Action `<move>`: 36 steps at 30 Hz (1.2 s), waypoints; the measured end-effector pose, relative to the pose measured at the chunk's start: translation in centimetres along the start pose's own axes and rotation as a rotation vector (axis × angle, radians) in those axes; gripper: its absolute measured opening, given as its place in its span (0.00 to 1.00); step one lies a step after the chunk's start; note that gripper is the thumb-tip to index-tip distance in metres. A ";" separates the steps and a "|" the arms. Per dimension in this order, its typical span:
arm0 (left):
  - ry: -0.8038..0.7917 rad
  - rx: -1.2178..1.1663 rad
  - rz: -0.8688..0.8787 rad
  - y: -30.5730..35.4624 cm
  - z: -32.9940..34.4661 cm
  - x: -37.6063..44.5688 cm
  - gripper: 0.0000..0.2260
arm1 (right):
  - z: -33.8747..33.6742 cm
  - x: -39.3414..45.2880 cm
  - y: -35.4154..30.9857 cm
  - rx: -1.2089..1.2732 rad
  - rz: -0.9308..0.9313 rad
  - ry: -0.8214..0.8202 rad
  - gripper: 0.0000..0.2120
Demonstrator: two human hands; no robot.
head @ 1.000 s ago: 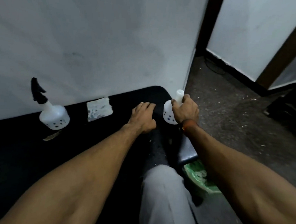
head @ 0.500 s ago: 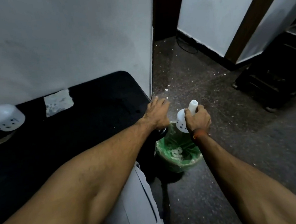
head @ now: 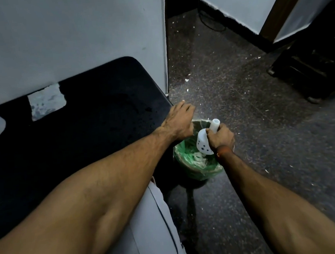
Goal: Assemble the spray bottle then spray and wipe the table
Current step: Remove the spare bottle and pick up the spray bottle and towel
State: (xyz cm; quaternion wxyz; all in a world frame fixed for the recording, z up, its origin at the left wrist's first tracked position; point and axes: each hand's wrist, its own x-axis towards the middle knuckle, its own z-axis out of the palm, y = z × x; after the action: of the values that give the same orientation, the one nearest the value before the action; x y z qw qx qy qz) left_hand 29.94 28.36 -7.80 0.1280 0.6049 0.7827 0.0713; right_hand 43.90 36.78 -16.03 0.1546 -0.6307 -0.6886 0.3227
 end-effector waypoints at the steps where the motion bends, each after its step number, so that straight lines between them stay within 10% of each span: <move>1: -0.002 -0.001 -0.004 -0.1 -0.1 -0.1 0.25 | 0.0 0.1 -0.1 -0.013 0.014 -0.001 0.19; 16: 0.054 0.007 -0.062 -3.4 -6.4 -4.1 0.24 | -3.1 -3.2 -9.7 -0.056 -0.147 -0.032 0.23; 36: 0.277 -0.108 -0.580 -27.1 -11.5 -27.2 0.25 | 10.3 -18.8 -32.0 -0.053 -0.597 -0.359 0.12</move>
State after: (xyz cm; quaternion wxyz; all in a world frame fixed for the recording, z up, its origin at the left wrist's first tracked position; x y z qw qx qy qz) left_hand 7.83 -4.37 -0.92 0.0673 0.3336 0.9274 0.1550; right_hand 15.83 16.13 0.46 0.1023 -0.3385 -0.8670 0.3511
